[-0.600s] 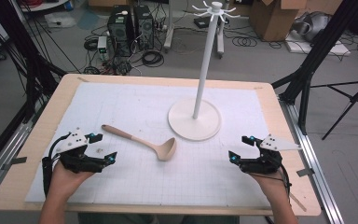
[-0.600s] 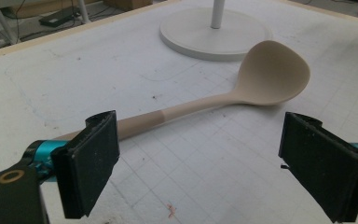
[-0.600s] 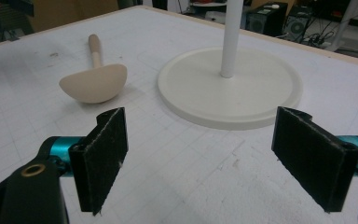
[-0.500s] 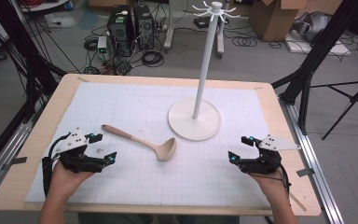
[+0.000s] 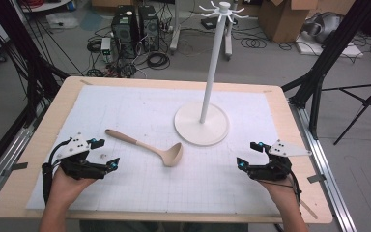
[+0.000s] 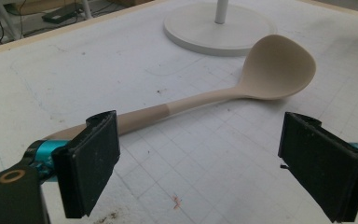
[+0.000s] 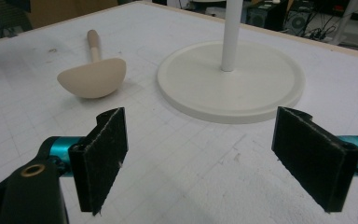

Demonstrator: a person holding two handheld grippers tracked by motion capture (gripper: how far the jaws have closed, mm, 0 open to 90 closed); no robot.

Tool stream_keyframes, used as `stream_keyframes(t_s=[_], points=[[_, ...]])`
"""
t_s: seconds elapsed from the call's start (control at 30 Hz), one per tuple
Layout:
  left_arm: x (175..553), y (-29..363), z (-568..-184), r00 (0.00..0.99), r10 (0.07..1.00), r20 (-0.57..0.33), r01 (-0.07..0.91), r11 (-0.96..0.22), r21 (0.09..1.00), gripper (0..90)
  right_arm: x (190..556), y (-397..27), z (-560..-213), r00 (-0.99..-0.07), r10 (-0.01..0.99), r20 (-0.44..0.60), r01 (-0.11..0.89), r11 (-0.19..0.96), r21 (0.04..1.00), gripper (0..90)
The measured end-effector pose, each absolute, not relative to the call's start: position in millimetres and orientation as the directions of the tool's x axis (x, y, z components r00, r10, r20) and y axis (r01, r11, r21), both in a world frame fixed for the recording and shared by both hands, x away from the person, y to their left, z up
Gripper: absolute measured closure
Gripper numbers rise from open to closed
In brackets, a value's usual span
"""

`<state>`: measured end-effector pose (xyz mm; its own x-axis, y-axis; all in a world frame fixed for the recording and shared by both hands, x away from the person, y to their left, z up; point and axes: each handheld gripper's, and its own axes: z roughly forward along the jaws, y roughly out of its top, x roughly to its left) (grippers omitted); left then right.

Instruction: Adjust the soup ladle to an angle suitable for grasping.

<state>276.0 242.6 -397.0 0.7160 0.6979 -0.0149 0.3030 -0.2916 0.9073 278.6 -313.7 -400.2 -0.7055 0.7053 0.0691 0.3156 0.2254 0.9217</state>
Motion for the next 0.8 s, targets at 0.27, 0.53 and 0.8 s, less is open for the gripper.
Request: stream_keyframes(t_s=[0.27, 0.53, 0.8], points=[[275.4, 241.8, -397.6, 0.718, 0.696, -0.015, 0.306, -0.295, 0.905, 13.1, 278.0, -313.8, -399.6, -0.708, 0.702, 0.072, 0.315, 0.223, 0.922, 17.1], [274.6, 243.6, -397.1, 0.716, 0.698, -0.014, 0.307, -0.296, 0.904, 13.1, 278.3, -311.7, -399.6, -0.712, 0.699, 0.070, 0.313, 0.226, 0.923, 17.2], [275.5, 246.7, -401.2, 0.710, 0.704, -0.024, 0.321, -0.292, 0.901, 13.1, 279.3, -309.8, -400.0, -0.713, 0.697, 0.080, 0.322, 0.224, 0.920, 17.2]])
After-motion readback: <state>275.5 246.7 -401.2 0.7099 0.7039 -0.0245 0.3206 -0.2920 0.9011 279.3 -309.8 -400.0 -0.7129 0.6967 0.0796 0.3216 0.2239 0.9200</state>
